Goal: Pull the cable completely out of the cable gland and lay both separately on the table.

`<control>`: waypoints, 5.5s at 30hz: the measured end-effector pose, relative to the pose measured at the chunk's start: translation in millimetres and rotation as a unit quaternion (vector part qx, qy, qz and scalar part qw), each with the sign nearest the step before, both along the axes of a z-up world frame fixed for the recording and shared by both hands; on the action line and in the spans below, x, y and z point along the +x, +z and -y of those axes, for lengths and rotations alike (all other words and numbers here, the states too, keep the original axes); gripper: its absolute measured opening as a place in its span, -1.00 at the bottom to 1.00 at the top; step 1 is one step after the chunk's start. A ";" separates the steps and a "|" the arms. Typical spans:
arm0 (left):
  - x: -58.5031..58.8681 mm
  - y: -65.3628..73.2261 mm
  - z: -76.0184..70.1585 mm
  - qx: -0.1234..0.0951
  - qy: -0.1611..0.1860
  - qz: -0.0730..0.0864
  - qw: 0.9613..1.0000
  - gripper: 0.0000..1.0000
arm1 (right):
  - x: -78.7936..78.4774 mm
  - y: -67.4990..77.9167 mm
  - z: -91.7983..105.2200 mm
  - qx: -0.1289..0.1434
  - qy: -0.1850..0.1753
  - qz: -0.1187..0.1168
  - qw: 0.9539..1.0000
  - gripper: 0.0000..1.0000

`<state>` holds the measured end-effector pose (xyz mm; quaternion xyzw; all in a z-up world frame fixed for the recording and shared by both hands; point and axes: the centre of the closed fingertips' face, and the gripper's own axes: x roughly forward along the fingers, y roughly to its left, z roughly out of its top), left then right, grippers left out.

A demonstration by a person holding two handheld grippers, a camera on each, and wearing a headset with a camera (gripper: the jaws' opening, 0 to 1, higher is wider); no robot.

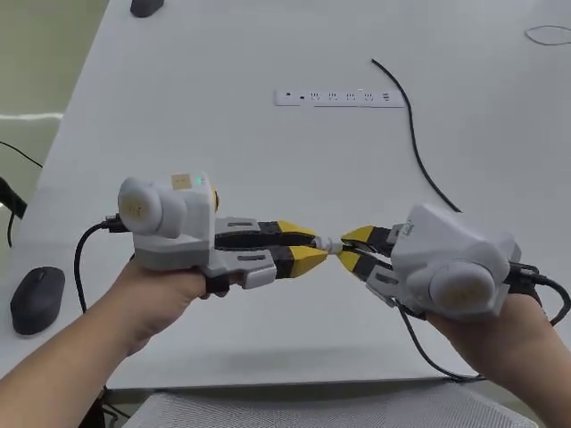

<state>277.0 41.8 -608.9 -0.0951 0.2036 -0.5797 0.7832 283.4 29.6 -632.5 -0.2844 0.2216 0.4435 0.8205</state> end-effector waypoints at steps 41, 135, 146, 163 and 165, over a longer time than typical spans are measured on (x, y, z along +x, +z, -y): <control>6.3 5.4 -1.5 -0.004 0.008 0.014 1.000 -0.70 | 16.2 -42.7 52.6 0.090 -0.171 -0.138 0.971 -0.99; 16.7 13.7 11.9 -0.021 0.071 -0.009 0.997 -0.70 | 15.4 -18.2 21.1 0.058 0.010 -0.079 0.995 -1.00; 25.7 27.3 17.2 -0.041 0.111 -0.012 0.993 -0.70 | 31.3 -37.7 49.2 0.071 -0.015 -0.123 0.990 -1.00; 32.2 27.3 13.4 -0.050 0.167 -0.024 0.984 -0.70 | 48.2 -58.4 77.7 0.087 -0.019 -0.130 0.987 -1.00; 32.7 25.9 11.4 -0.048 0.172 -0.026 0.984 -0.70 | 49.1 -56.2 76.6 0.090 -0.012 -0.129 0.987 -1.00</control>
